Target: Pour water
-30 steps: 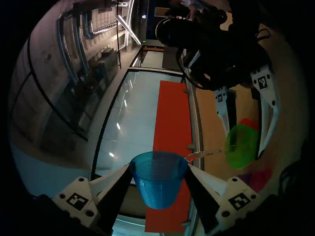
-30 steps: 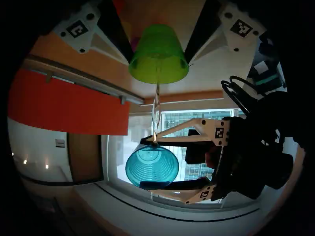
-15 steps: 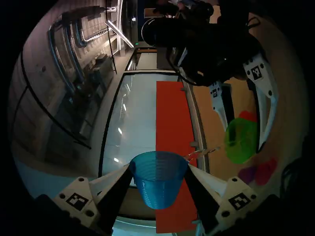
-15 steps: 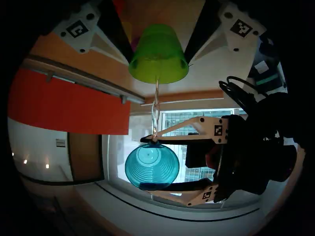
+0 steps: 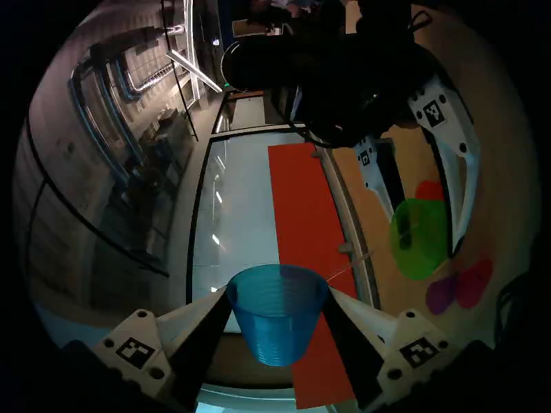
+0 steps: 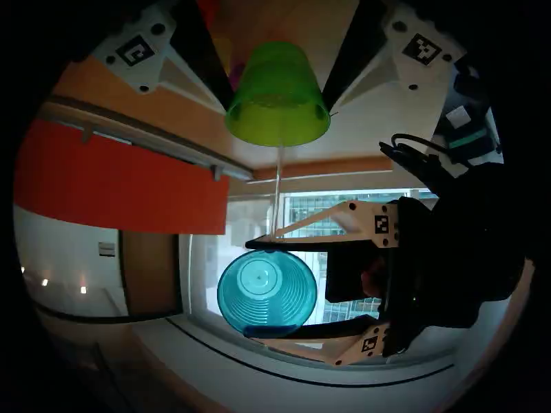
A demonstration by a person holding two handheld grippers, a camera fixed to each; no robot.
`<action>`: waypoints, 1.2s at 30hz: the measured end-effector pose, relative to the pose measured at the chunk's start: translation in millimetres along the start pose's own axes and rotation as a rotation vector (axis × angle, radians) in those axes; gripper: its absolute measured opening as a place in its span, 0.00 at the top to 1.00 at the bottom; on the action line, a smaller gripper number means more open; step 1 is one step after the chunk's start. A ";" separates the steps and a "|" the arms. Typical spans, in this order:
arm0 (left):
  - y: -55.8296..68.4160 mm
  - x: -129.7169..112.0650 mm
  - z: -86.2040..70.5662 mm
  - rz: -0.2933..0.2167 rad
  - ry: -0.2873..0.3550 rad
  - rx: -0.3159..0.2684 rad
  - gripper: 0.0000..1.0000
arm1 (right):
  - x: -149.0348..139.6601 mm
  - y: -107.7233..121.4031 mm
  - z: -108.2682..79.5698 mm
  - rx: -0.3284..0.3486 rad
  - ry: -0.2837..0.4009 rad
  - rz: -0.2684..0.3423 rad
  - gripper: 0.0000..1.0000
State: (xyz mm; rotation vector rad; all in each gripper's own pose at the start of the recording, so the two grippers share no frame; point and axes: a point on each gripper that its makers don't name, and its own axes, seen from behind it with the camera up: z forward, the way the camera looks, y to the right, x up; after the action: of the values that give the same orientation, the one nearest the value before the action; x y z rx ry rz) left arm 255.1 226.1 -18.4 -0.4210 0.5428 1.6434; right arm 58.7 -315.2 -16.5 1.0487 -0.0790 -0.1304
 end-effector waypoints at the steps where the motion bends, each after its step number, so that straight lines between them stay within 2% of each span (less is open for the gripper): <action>1: 0.1 0.1 0.1 0.005 0.001 0.001 0.13 | 0.3 0.0 0.1 0.000 0.000 0.000 0.11; 14: -4.5 -0.5 1.0 -0.004 0.007 0.004 0.13 | 1.0 -0.2 1.5 0.000 0.001 0.001 0.11; 21: -0.2 -1.8 1.4 -0.059 0.007 -0.005 0.13 | 1.2 1.0 1.3 -0.004 0.001 0.000 0.11; 27: 4.4 -3.1 4.9 -0.164 0.012 -0.028 0.13 | 0.9 2.2 1.0 -0.007 0.003 0.001 0.11; 36: 3.8 -10.3 11.7 -0.430 0.026 -0.045 0.13 | 4.9 3.4 -1.7 -0.012 0.014 0.003 0.11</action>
State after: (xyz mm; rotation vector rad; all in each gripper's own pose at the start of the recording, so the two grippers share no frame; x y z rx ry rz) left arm 253.1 224.0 -2.6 -0.5513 0.4007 1.2396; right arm 64.0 -312.8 -14.4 1.0375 -0.0676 -0.1207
